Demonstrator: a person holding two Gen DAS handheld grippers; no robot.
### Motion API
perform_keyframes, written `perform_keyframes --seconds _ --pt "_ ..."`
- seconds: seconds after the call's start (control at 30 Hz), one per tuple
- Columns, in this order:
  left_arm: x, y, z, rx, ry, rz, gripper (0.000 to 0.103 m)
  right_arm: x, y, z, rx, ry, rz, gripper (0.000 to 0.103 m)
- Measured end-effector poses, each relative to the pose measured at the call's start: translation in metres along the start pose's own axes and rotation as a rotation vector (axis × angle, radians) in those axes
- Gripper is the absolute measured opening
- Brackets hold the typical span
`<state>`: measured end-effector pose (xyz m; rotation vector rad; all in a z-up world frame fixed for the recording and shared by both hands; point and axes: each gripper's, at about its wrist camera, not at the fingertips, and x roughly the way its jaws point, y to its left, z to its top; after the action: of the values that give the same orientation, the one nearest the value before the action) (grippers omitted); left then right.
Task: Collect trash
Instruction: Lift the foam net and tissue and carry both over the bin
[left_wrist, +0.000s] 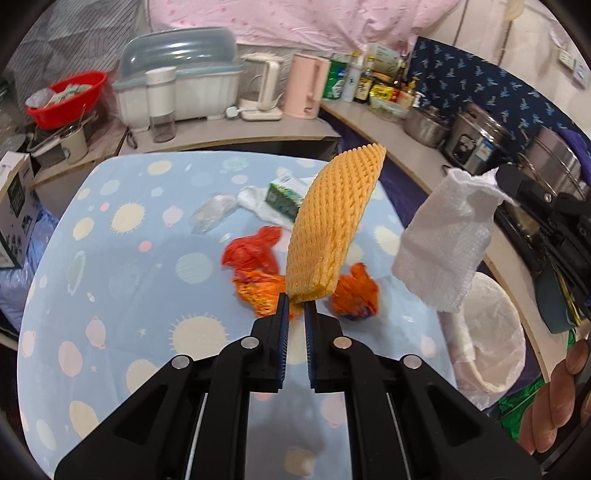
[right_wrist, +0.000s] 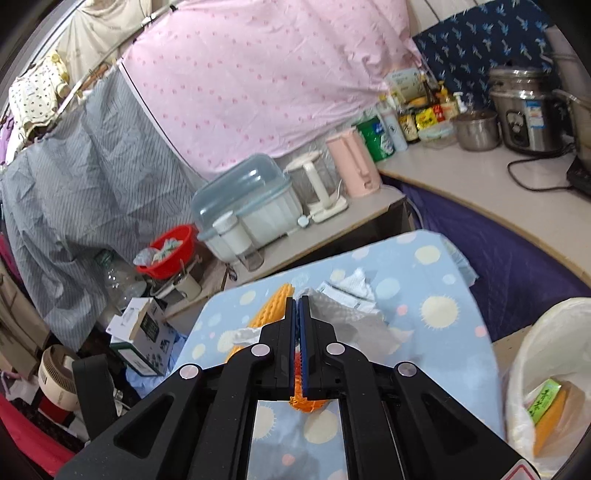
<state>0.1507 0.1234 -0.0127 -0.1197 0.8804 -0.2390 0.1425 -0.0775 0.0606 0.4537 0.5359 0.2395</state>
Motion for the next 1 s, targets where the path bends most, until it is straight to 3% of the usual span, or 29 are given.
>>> perform_keyframes --seconds 0.4,1.0 --pt "-0.025 -0.079 -0.013 0.128 -0.029 -0.081 0.008 -0.082 -0.041 0.002 0.024 -0.102 -0.089 0.003" --pt "-0.035 -0.169 -0.035 0.275 -0.030 -0.152 0.008 -0.161 -0.116 -0.005 0.119 -0.187 -0.213 0.003"
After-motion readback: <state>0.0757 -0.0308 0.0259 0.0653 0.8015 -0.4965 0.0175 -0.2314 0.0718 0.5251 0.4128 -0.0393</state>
